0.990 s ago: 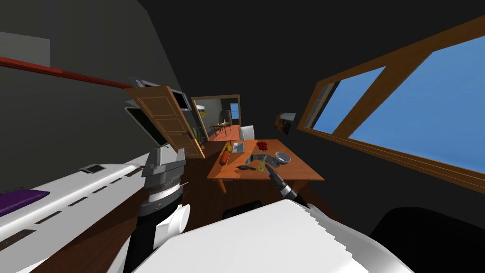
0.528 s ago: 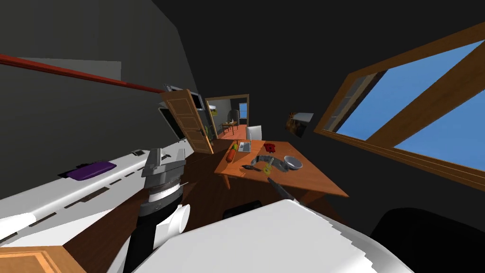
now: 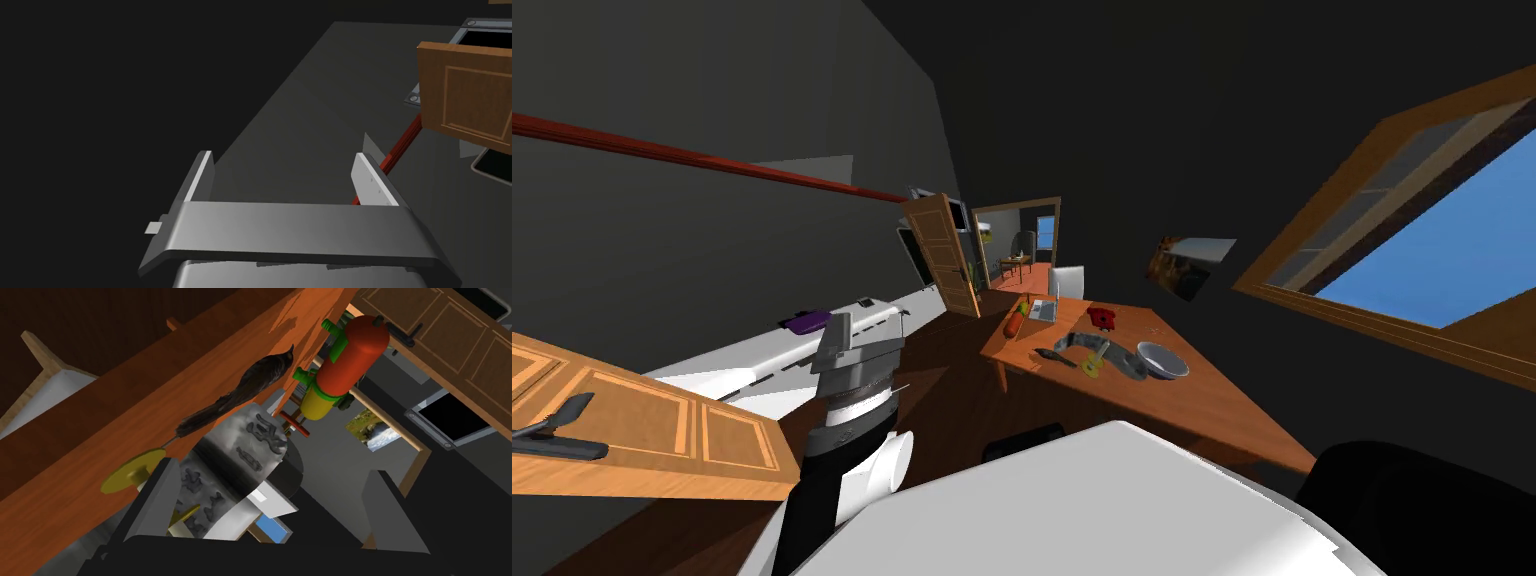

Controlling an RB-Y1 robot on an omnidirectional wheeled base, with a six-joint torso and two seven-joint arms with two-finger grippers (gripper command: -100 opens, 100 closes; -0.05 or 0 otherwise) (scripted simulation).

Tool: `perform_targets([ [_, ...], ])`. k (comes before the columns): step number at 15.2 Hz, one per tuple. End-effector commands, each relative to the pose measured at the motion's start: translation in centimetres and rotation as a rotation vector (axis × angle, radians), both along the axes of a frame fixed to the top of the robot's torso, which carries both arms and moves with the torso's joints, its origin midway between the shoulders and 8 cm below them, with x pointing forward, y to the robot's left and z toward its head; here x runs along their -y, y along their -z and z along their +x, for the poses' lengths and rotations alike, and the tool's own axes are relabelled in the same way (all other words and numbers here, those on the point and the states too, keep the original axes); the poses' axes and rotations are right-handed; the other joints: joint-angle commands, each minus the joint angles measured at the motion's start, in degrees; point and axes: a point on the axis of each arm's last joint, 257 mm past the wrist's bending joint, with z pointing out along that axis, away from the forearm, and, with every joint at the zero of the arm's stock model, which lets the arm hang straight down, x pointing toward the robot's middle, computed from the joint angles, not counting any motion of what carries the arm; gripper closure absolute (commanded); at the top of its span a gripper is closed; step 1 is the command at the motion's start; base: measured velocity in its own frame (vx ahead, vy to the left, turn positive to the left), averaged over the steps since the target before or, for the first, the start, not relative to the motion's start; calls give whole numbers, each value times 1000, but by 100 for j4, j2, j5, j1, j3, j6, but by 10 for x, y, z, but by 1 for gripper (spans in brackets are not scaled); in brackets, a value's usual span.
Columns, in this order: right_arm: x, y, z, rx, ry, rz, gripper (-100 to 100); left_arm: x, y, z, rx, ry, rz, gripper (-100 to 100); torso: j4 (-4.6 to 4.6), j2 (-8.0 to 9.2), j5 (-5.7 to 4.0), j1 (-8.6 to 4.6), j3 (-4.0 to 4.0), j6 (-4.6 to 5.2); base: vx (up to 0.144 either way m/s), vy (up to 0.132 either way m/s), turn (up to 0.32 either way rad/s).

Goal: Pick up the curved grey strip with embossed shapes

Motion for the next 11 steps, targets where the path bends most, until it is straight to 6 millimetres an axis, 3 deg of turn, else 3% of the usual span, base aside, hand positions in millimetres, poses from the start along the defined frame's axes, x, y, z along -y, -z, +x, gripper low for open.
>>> perform_targets([
  [1, 12, 14, -17, -50, -8, -34, -100, 0, 0, 0, 0, 0, 0, 0, 0, 0, 0, 0, 0, 0, -5, -23, 161],
  [2, 27, 35, -54, -137, -37, -83, -100, 0, 0, 0, 0, 0, 0, 0, 0, -1, -1, -1, 0, 4, -6, -17, 311],
  [4, 31, 37, -57, -145, -41, -94, -100, 0, 0, 0, 0, 0, 0, 0, 0, -1, 0, 0, -1, -1, -6, -21, 301],
  [5, 43, 49, -91, -218, -79, -135, -100, 0, 0, 0, 0, 0, 0, 0, 0, -2, -1, 0, -1, 3, -3, -17, 373],
  [6, 53, 54, -99, -239, -76, -154, -100, 0, 0, 0, 0, 0, 0, 0, -1, -3, 0, 0, -2, -2, -1, -23, 385],
  [7, 61, 65, -133, -307, -103, -184, -100, 0, 0, 0, 0, 0, 0, 0, 0, -4, -1, -1, -2, 0, -1, -26, 435],
  [9, 75, 67, -141, -330, -112, -212, -100, 0, 0, 0, 0, 0, 0, 0, -1, -5, 0, -4, -3, -2, -4, -29, 335],
  [10, 86, 72, -174, -394, -148, -245, -100, 0, 0, 0, 0, 0, 0, 0, -1, -5, 0, -4, -3, 3, -3, -23, 366],
  [11, 95, 73, -178, -407, -152, -262, -100, 0, 0, 0, 0, 0, 0, 0, -1, -6, 1, -3, -4, -2, -3, -26, 418],
])
